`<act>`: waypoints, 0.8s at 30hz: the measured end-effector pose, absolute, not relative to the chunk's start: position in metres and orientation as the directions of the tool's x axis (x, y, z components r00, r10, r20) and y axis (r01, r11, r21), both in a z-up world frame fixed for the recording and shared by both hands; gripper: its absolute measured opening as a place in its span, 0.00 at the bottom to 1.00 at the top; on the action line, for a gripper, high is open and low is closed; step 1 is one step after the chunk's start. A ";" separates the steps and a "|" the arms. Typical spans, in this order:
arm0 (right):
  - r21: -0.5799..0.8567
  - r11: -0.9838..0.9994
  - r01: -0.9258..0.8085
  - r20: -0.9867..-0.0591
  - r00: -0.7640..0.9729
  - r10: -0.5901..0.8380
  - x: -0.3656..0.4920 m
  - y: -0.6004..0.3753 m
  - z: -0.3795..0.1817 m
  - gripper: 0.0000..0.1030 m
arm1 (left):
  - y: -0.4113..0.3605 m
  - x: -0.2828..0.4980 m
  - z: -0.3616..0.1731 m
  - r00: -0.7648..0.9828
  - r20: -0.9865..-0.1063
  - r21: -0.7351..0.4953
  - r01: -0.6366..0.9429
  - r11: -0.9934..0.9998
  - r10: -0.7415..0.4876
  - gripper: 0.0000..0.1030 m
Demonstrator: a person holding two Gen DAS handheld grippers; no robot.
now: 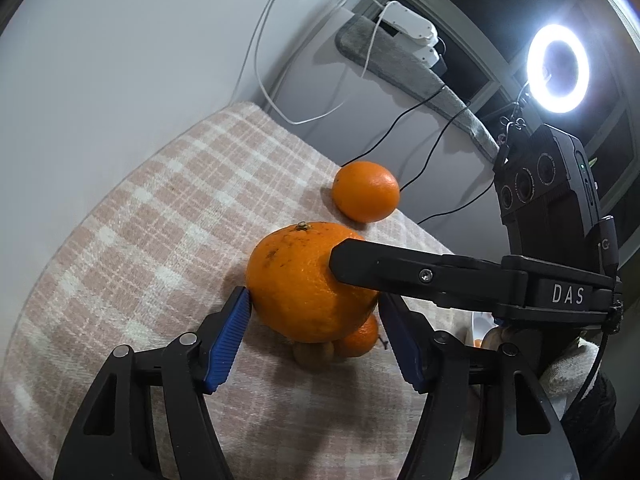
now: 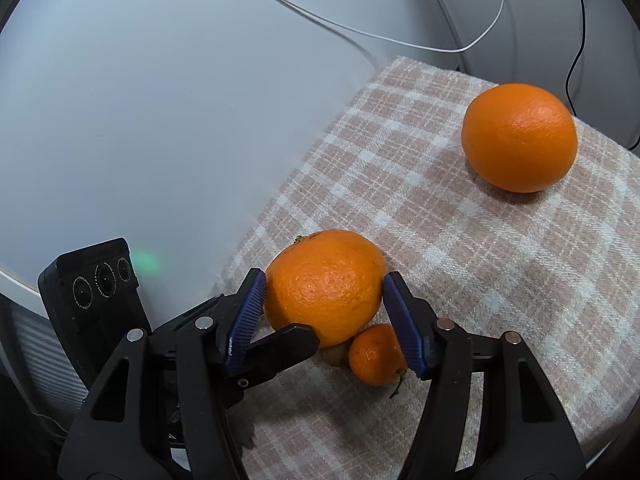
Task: Organize fruits
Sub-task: 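Close the right tool around the large orange beside the small tangerine, then carry the large orange with the right tool over the plate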
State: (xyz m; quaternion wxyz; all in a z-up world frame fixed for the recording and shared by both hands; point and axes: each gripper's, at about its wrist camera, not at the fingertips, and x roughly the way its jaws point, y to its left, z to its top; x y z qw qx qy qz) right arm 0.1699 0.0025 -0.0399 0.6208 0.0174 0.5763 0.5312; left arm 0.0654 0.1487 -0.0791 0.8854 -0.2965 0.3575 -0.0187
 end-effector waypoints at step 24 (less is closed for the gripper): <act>0.594 0.510 -0.622 -0.667 -0.026 0.745 0.179 -0.126 0.011 0.62 | 0.042 0.085 -0.036 0.745 -0.568 -0.486 0.038 0.873 -0.349 0.64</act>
